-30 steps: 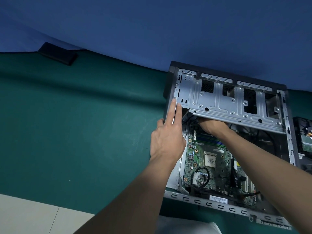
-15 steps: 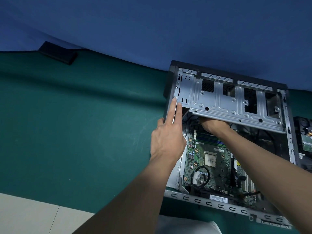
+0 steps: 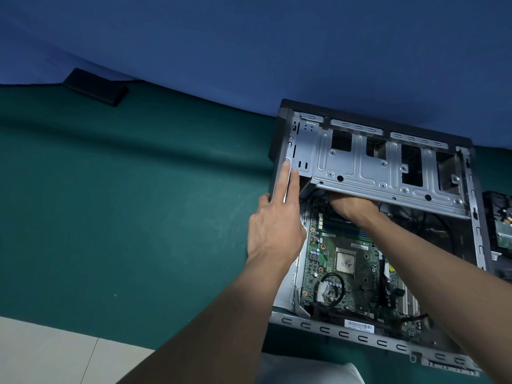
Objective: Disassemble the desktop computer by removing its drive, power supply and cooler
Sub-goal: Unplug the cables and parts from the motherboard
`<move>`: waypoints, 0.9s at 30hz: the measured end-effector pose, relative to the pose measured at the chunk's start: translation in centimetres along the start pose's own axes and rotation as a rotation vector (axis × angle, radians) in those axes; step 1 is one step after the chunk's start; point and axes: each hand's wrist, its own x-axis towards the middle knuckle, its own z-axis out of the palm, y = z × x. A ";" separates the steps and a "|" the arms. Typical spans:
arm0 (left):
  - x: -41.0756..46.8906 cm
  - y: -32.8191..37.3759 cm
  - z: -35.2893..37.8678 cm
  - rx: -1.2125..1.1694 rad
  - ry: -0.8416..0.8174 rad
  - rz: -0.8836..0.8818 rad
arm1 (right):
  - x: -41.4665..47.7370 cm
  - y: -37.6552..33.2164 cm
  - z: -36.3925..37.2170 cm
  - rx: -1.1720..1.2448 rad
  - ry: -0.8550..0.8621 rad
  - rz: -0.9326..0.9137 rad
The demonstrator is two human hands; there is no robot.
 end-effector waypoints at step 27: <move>0.0 0.0 0.0 -0.011 -0.001 0.001 | -1.0 -1.2 -0.6 0.061 -0.020 0.063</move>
